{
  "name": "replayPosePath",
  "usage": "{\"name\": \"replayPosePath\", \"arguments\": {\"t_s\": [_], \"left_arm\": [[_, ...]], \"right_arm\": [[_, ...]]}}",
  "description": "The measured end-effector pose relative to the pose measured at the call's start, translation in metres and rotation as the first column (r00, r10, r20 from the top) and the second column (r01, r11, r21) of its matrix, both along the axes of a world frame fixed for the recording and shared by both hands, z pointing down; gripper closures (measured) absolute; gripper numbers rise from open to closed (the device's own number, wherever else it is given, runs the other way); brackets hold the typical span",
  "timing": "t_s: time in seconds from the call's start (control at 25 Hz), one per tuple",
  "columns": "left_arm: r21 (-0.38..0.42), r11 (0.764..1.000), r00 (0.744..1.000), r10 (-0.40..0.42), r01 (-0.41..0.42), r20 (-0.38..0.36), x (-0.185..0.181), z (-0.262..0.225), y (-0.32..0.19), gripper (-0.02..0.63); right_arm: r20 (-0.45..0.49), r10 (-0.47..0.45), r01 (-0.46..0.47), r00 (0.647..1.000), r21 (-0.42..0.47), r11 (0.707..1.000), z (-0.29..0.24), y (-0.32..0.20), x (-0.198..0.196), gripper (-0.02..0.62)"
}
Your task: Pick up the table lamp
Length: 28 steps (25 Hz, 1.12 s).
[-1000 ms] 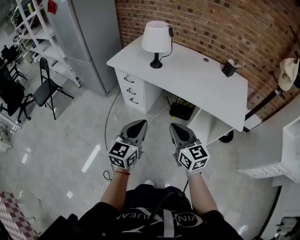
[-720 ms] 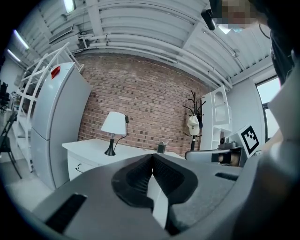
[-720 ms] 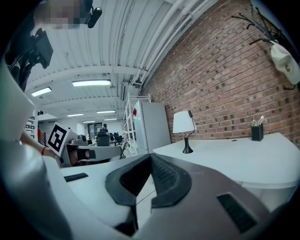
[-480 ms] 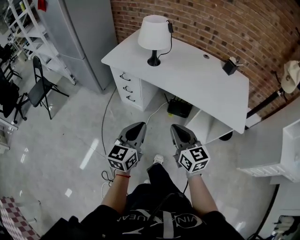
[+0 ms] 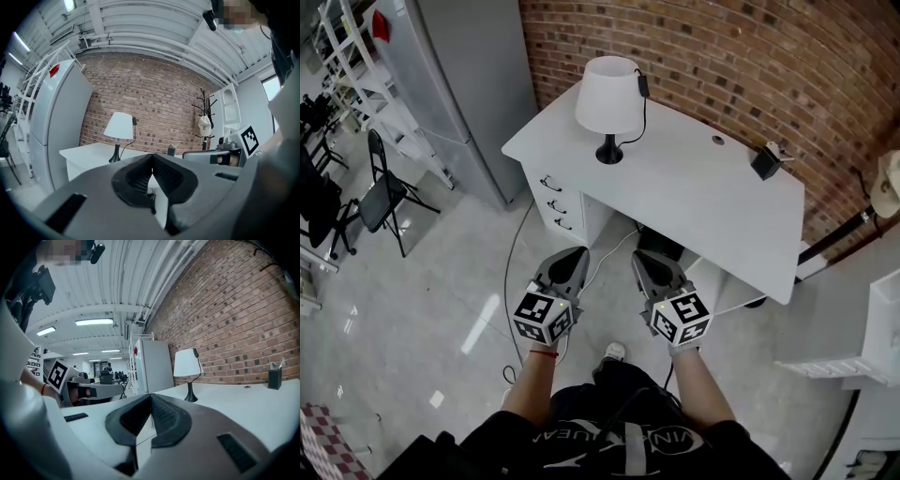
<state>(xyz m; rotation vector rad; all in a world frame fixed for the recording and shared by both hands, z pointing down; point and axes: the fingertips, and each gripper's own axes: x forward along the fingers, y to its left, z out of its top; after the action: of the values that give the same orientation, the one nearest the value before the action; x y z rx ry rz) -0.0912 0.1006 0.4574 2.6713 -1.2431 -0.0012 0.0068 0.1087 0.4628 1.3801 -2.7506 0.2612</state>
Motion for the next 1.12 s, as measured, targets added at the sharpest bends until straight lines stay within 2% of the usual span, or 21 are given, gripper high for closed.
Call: {"name": "replayPosePath", "arguments": {"t_s": [0.52,1.12], "left_arm": [[0.003,0.999,0.999,-0.033,0.033,0.004,0.02,-0.01,-0.078,0.6],[-0.011,1.0,1.0,-0.025,0.025,0.012,0.044,0.003,-0.107,0.6]], "right_arm": [[0.002,-0.034,0.034,0.999,0.01,0.999,-0.007,-0.079,0.021,0.594],[0.028,-0.052,0.053,0.998,-0.009,0.999,0.007,-0.114,0.034,0.594]]}}
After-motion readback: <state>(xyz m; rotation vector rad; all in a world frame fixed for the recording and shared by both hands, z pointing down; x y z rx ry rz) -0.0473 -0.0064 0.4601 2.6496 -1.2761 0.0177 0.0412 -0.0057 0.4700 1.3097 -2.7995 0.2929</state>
